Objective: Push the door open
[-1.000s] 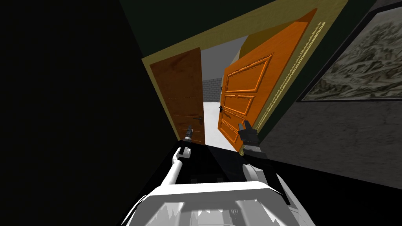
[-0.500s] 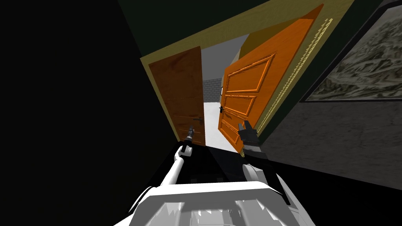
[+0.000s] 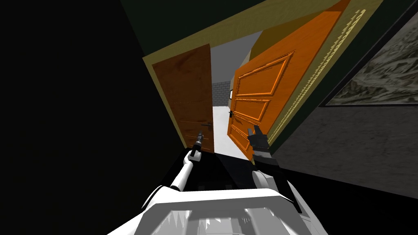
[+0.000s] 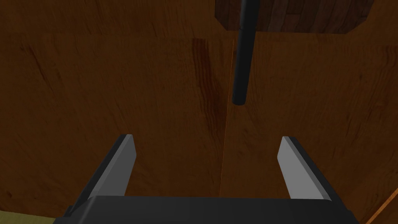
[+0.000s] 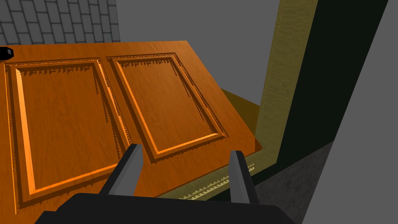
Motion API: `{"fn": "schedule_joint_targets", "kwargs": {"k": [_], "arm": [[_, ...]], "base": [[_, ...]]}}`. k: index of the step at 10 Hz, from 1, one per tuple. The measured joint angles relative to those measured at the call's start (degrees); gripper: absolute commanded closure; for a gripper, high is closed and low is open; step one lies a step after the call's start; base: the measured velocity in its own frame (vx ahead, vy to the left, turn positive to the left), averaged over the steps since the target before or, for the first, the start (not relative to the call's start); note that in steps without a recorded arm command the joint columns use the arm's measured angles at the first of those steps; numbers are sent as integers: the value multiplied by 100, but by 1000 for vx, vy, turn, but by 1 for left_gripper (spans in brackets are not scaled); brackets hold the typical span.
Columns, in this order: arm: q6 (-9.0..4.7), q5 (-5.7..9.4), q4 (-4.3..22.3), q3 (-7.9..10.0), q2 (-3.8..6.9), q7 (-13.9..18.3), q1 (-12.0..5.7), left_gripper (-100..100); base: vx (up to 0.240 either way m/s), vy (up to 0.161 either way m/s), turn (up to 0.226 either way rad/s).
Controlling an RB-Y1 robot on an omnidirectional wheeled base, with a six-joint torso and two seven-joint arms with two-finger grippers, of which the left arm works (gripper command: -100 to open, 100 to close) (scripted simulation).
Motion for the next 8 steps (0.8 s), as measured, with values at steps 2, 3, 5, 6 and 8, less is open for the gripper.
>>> {"fn": "schedule_joint_targets", "kwargs": {"k": [2,3,5,6,8], "arm": [[7,10,343,-1,-17,11,-220,-100],[19,11,507,-9,-36,13,-318,-100],[57,13,778,-17,-83,4,-500,-100],[52,19,958,-11,-104,3,-620,-100],[76,23,1161,-25,-120,19,-755,-100]], "base": [[74,30,-12],[94,45,-9],[99,30,-9],[64,23,-7],[56,27,-7]]}}
